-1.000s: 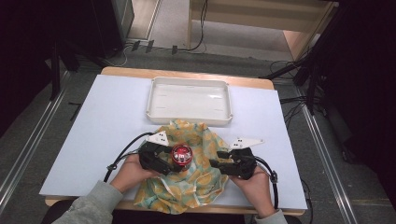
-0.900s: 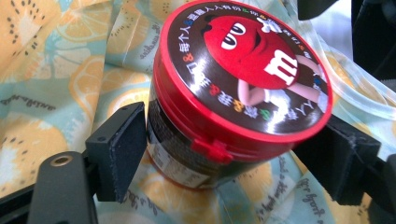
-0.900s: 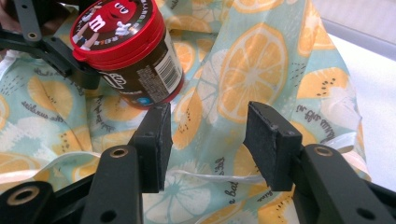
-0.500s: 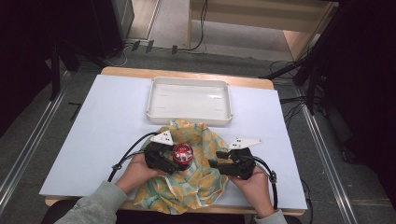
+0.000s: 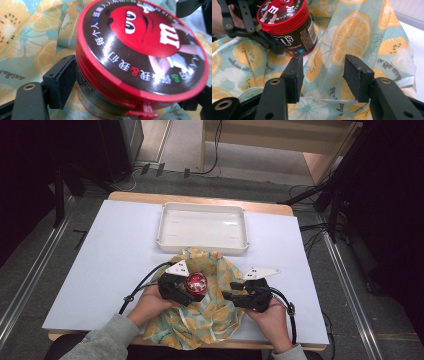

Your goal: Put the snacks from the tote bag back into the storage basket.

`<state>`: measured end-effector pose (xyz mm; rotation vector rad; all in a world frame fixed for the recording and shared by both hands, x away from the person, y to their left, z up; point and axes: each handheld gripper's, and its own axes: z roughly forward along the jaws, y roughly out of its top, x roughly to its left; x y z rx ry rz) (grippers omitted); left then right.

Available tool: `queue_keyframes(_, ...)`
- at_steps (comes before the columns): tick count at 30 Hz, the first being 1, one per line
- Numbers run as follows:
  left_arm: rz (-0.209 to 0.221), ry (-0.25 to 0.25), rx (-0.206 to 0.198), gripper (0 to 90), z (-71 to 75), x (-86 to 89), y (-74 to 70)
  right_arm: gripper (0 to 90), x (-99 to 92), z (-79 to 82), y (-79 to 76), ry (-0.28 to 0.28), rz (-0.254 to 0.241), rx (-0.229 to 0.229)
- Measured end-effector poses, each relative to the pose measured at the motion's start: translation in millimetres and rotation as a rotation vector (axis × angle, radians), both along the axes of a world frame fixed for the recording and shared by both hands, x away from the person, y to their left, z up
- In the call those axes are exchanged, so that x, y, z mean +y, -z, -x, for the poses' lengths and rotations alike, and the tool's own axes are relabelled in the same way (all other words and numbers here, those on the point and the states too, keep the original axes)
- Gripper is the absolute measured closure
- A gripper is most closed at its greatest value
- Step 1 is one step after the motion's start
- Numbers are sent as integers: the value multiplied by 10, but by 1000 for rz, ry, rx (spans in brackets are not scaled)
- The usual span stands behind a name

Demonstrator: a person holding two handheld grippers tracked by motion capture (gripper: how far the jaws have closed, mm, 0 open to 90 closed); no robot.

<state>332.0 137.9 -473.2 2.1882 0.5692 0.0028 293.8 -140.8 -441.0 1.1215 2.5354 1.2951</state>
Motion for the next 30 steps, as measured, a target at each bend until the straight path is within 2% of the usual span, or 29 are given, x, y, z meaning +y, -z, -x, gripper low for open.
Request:
queue_keyframes(3,-2,-6,-15,190,10,-9,-3,520,1,-1,0,0,0,1)
queue_keyframes(8,-18,-7,-68,222,46,-14,-34,520,4,4,1,-1,-1,2)
queue_keyframes(11,-16,-12,-81,237,54,-9,-54,520,5,5,-1,-1,-2,1)
queue_keyframes(14,-7,-18,-70,249,45,5,-67,520,0,4,-2,-1,-7,0)
queue_keyframes(17,-19,-19,-71,252,54,1,-81,521,-3,4,-3,-1,-8,0)
queue_keyframes(26,-23,-38,-37,256,26,22,-117,519,6,7,1,-6,-10,1)
queue_keyframes(30,-10,-45,-29,256,27,35,-152,518,8,6,3,-7,-11,2)
